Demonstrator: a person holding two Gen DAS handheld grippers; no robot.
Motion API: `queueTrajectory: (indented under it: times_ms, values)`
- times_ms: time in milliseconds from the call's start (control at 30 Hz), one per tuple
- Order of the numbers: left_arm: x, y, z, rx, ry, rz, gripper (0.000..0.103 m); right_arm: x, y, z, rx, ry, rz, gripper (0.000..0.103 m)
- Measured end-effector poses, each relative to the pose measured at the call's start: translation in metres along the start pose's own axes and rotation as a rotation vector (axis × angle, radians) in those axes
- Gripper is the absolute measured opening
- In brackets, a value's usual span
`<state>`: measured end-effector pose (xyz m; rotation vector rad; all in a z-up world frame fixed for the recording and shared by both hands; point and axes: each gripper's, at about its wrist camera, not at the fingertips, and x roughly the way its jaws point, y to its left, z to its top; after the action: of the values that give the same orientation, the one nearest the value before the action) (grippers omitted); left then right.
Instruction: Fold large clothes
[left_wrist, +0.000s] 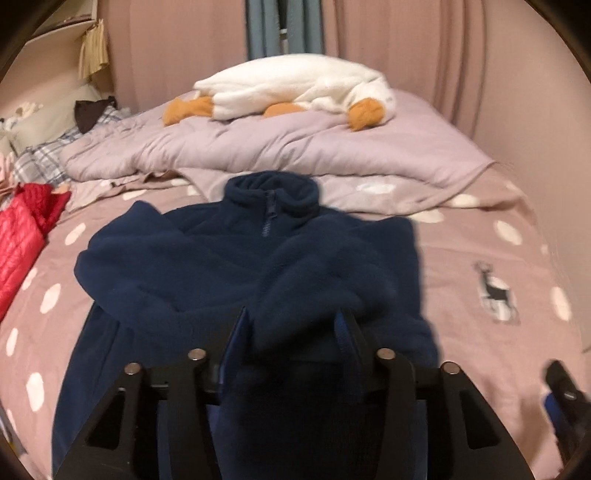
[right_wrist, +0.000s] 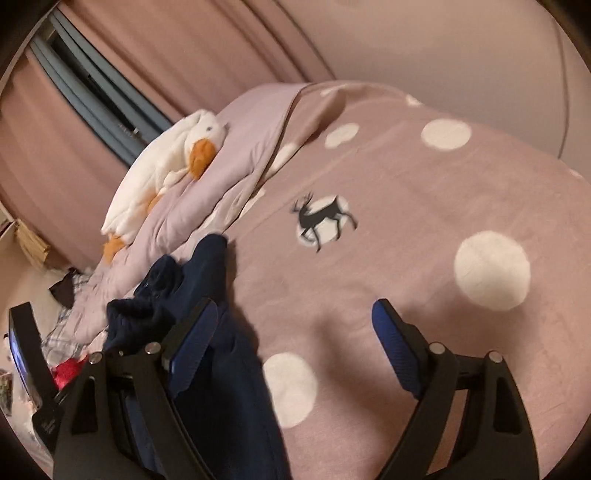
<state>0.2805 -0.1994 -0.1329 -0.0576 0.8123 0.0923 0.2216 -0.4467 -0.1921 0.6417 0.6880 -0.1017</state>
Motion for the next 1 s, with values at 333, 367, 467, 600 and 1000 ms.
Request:
queueTrajectory:
  times_ms: [333, 367, 467, 600, 1000]
  values:
    - [-0.046, 0.018, 0.013, -0.106, -0.193, 0.020, 0.094, -0.003, -0.009, 0.003, 0.022, -0.047, -0.060, 0.089]
    - [-0.048, 0.024, 0.013, -0.131, -0.201, 0.032, 0.094, -0.004, -0.009, 0.003, 0.017, -0.056, -0.071, 0.089]
    - [-0.050, 0.043, 0.016, -0.176, -0.214, 0.071, 0.094, -0.006, -0.007, 0.004, 0.000, -0.080, -0.101, 0.089]
    - [-0.050, 0.064, 0.016, -0.194, -0.213, 0.093, 0.094, -0.008, -0.002, 0.003, -0.033, -0.092, -0.124, 0.089]
    - [-0.050, 0.221, 0.027, -0.368, -0.203, 0.237, 0.094, -0.011, 0.024, -0.001, -0.084, -0.050, -0.076, 0.093]
